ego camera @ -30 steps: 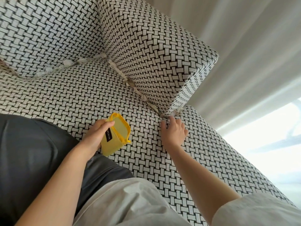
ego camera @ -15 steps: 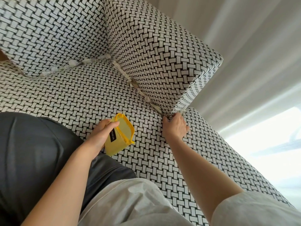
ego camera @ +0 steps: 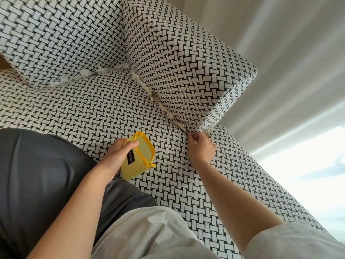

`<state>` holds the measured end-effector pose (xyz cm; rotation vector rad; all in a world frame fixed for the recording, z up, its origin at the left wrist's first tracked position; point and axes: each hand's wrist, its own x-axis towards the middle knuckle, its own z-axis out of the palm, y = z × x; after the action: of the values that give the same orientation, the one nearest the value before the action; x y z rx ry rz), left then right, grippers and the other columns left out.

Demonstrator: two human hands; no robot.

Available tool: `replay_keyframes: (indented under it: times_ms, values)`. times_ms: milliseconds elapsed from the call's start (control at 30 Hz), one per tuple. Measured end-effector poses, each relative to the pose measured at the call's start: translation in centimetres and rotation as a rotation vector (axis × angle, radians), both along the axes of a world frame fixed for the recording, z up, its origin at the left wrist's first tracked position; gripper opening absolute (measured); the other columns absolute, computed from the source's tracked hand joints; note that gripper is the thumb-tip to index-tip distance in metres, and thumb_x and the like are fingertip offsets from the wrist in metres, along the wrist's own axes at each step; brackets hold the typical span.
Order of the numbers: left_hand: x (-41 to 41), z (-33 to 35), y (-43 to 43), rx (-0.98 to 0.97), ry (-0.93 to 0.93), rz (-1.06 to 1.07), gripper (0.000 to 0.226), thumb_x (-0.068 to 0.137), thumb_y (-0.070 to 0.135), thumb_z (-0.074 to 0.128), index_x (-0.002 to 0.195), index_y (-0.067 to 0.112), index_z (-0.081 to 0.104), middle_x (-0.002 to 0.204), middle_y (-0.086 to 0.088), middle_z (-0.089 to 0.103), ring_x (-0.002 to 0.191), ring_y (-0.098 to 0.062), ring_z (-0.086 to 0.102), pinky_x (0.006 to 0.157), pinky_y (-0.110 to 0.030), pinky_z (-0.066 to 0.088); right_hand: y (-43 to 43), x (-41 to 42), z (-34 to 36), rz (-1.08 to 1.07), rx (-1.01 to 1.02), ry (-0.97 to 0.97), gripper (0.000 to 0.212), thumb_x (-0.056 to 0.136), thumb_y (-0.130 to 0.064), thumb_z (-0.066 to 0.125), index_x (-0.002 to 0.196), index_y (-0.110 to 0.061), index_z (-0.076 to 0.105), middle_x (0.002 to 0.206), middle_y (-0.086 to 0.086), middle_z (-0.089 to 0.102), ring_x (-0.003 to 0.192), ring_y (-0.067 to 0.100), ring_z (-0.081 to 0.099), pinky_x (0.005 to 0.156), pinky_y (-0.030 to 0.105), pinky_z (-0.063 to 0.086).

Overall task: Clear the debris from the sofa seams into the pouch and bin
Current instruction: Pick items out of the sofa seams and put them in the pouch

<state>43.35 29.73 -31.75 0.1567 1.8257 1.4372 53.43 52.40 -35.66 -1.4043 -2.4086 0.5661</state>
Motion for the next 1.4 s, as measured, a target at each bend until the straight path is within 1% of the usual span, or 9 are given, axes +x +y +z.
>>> replay_keyframes:
  times_ms: [267,467,600,800,900,1033,1167,1333,1400]
  values:
    - [0.1,0.1,0.0,-0.003,0.001,-0.007,0.095,0.048,0.071,0.058,0.128,0.023,0.045,0.123,-0.009,0.054,0.113,-0.028,0.051,0.099,-0.054,0.041,0.0,0.3,-0.5,0.008,0.001,0.051,0.019,0.089,-0.035,0.054,0.093,-0.021,0.066,0.078,-0.004,0.068,0.060,0.009,0.046,0.089,0.029,0.028]
    - [0.0,0.1,0.0,-0.010,-0.001,-0.008,0.094,0.048,0.072,0.058,0.128,0.024,0.046,0.124,-0.009,0.053,0.114,-0.028,0.050,0.099,-0.055,0.041,0.1,0.2,-0.2,0.055,0.002,-0.030,0.027,0.089,-0.041,0.054,0.104,-0.023,0.067,0.080,-0.002,0.071,0.062,0.010,0.048,0.097,0.034,0.031]
    - [-0.1,-0.1,-0.1,-0.022,0.002,-0.006,0.094,0.048,0.073,0.058,0.128,0.026,0.045,0.126,-0.008,0.052,0.116,-0.029,0.049,0.099,-0.055,0.040,0.3,0.3,0.1,0.118,-0.015,-0.087,0.035,0.089,-0.049,0.050,0.111,-0.026,0.064,0.081,0.000,0.070,0.070,0.016,0.057,0.098,0.036,0.033]
    - [-0.1,-0.2,0.0,-0.022,0.007,-0.012,0.092,0.048,0.072,0.058,0.128,0.027,0.046,0.127,-0.008,0.051,0.117,-0.028,0.048,0.100,-0.054,0.039,-0.7,-0.6,0.2,0.061,0.033,-0.118,0.034,0.092,-0.046,0.043,0.100,-0.019,0.062,0.074,-0.003,0.062,0.062,0.016,0.054,0.094,0.035,0.031]
    - [-0.1,-0.2,0.1,-0.020,0.000,-0.005,0.084,0.054,0.066,0.059,0.126,0.026,0.046,0.126,-0.008,0.052,0.116,-0.027,0.049,0.100,-0.053,0.040,-0.9,-0.7,0.2,0.051,0.041,-0.113,0.031,0.095,-0.040,0.038,0.094,-0.017,0.060,0.072,-0.004,0.058,0.061,0.016,0.050,0.091,0.035,0.032]
    - [-0.1,-0.2,0.2,-0.024,0.001,-0.001,0.077,0.063,0.058,0.056,0.131,0.023,0.044,0.130,-0.009,0.049,0.119,-0.028,0.047,0.101,-0.053,0.039,-0.9,-0.6,0.1,0.053,0.023,-0.086,0.028,0.097,-0.035,0.035,0.093,-0.018,0.058,0.072,-0.005,0.057,0.061,0.015,0.046,0.095,0.036,0.033]
    - [0.0,0.0,0.1,-0.036,0.004,0.004,0.079,0.063,0.059,0.056,0.133,0.024,0.042,0.132,-0.010,0.047,0.120,-0.029,0.046,0.102,-0.053,0.038,-1.0,-0.5,0.1,0.056,0.021,-0.028,0.029,0.098,-0.032,0.033,0.096,-0.017,0.058,0.079,-0.001,0.063,0.062,0.016,0.044,0.092,0.036,0.034]
    - [0.2,0.2,0.1,-0.035,0.011,-0.001,0.069,0.061,0.061,0.057,0.120,0.026,0.050,0.124,-0.007,0.053,0.116,-0.028,0.049,0.100,-0.054,0.039,-1.2,0.0,0.0,0.045,-0.016,0.070,0.027,0.098,-0.030,0.035,0.097,-0.015,0.058,0.074,-0.001,0.061,0.059,0.012,0.041,0.088,0.035,0.036]
    - [0.2,0.2,0.0,-0.045,0.022,0.001,0.074,0.057,0.065,0.058,0.120,0.026,0.050,0.123,-0.007,0.053,0.115,-0.027,0.049,0.101,-0.053,0.039,-1.8,0.3,-0.2,0.052,-0.010,0.085,0.026,0.098,-0.029,0.036,0.095,-0.014,0.057,0.069,-0.002,0.059,0.053,0.008,0.037,0.085,0.035,0.037]
